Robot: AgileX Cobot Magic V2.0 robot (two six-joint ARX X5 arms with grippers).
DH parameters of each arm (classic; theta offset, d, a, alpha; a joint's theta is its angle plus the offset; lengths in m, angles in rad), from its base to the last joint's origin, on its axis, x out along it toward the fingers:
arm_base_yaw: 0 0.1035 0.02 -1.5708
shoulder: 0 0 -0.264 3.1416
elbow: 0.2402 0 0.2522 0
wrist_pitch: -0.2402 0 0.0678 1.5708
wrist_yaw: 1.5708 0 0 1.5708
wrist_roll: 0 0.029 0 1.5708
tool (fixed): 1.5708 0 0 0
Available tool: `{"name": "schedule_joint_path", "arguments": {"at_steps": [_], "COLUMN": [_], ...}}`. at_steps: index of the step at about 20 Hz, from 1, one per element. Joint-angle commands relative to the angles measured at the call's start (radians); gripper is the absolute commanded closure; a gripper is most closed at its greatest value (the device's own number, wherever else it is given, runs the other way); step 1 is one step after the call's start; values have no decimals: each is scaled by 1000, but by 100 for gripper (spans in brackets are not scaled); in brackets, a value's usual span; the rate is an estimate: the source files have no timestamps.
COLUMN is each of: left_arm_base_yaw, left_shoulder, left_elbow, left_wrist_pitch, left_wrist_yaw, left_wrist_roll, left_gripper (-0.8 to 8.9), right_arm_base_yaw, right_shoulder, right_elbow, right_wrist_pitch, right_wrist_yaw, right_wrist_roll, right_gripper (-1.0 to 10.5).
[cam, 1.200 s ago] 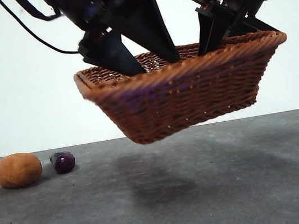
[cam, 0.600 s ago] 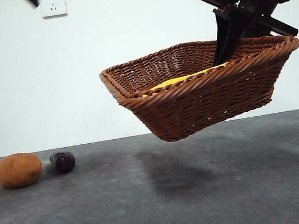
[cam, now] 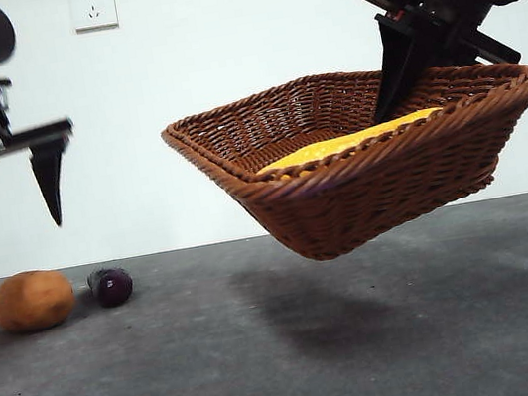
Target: Help me put the vegetables on the table into the basket
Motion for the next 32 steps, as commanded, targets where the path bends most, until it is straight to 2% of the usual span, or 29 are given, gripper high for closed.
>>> {"name": "schedule_joint_path", "arguments": {"at_steps": [1, 8, 14, 15, 16, 17, 21, 25, 27, 29, 30, 32], "left_arm_base_yaw": [2, 7, 15, 15, 15, 15, 15, 20, 26, 21, 4, -72], "left_shoulder": [52, 161, 194, 194, 194, 194, 189, 67, -61, -206, -271, -375], "left_elbow": [-1, 0, 0, 0, 0, 0, 0, 0, 0, 0, -1, -1], "left_wrist_pitch": [19, 65, 80, 84, 84, 84, 69, 56, 83, 60, 34, 22], "left_wrist_yaw": [-4, -8, -8, -8, -7, -7, 3, 28, 111, 254, 328, 420], "left_wrist_roll": [-63, -125, -127, -126, -115, -88, 21, 272, 388, 531, 578, 607], "left_gripper": [371, 371, 377, 424, 601, 801, 820, 821, 820, 820, 820, 819], "right_arm_base_yaw": [0, 0, 0, 0, 0, 0, 0, 0, 0, 2, 5, 33], "right_shoulder": [-3, -3, -3, -3, -3, -3, -3, -1, 11, 40, 55, 83], "right_elbow": [-3, -3, -3, -3, -3, -3, -3, -3, -3, -3, -3, -3], "right_wrist_pitch": [10, 3, 5, 5, 5, 3, -2, -11, -33, -46, -43, -24], "right_wrist_yaw": [-12, -13, -21, -21, -20, -20, -20, -20, -16, -17, -18, -24], "right_wrist_roll": [-13, -65, -81, -80, -80, -80, -66, -48, -32, -5, 13, 54], "right_gripper": [958, 958, 958, 958, 958, 958, 958, 959, 958, 958, 958, 958]}}
